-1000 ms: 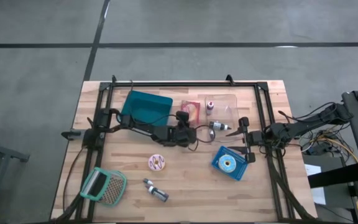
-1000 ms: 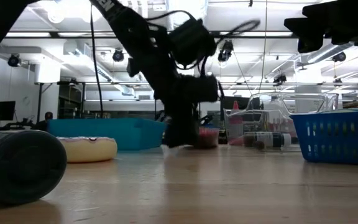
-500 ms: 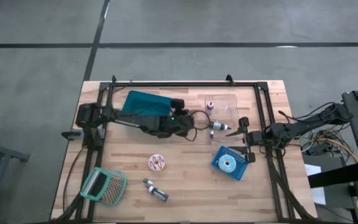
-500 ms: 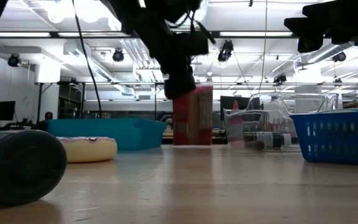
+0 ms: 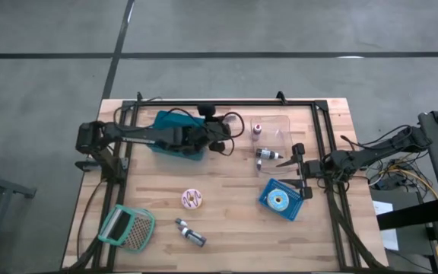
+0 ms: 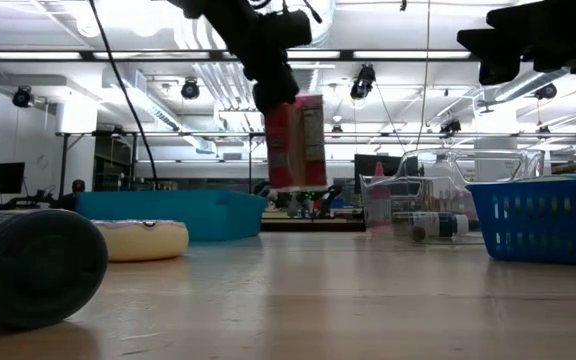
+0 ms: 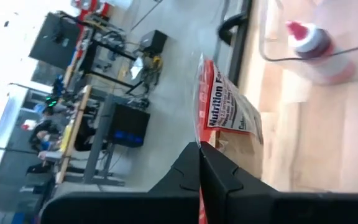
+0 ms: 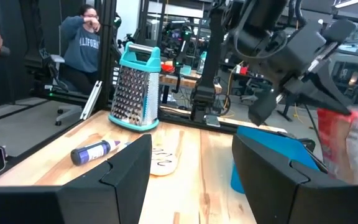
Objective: Pick & Place Food Item
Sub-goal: Put the red popcorn bag into the teal bin, then put the purple doughnut into the blue bin
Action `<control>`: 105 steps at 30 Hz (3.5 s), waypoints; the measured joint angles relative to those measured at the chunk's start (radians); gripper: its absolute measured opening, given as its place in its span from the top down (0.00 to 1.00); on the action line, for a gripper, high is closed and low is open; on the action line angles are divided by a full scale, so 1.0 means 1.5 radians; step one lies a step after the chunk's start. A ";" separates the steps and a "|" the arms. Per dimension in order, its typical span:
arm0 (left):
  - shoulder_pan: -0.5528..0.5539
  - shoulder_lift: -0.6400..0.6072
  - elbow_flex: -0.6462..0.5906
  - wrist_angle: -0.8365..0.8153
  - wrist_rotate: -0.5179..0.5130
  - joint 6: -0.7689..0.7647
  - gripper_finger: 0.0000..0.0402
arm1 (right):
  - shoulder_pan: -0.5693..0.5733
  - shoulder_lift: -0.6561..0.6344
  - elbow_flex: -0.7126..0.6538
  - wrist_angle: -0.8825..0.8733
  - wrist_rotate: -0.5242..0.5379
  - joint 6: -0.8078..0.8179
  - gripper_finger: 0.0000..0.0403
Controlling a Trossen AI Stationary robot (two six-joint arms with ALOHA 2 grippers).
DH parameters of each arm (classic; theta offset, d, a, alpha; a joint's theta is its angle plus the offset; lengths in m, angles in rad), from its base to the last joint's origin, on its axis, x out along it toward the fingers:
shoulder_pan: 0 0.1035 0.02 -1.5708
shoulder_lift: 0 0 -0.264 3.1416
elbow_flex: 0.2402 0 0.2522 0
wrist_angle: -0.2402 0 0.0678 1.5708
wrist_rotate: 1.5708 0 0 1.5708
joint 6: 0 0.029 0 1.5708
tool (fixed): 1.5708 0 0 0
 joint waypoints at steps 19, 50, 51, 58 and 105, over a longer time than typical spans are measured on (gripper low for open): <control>0.018 -0.120 0.000 -0.212 -0.133 -0.116 1.00 | 0.000 0.001 0.000 -0.005 0.000 0.003 0.46; 0.120 -0.129 -0.092 -0.656 -0.165 -0.546 1.00 | 0.000 0.000 0.000 -0.014 0.000 0.004 0.46; 0.125 -0.130 -0.095 -0.665 -0.165 -0.557 1.00 | 0.000 0.000 0.000 -0.014 0.000 0.004 0.46; 0.144 -0.130 -0.129 -0.620 -0.093 -0.569 1.00 | 0.000 0.000 0.000 -0.014 0.000 0.004 0.46; 0.183 -0.122 -0.248 -0.127 0.489 -0.300 0.79 | 0.000 0.000 0.000 -0.014 0.000 0.005 0.46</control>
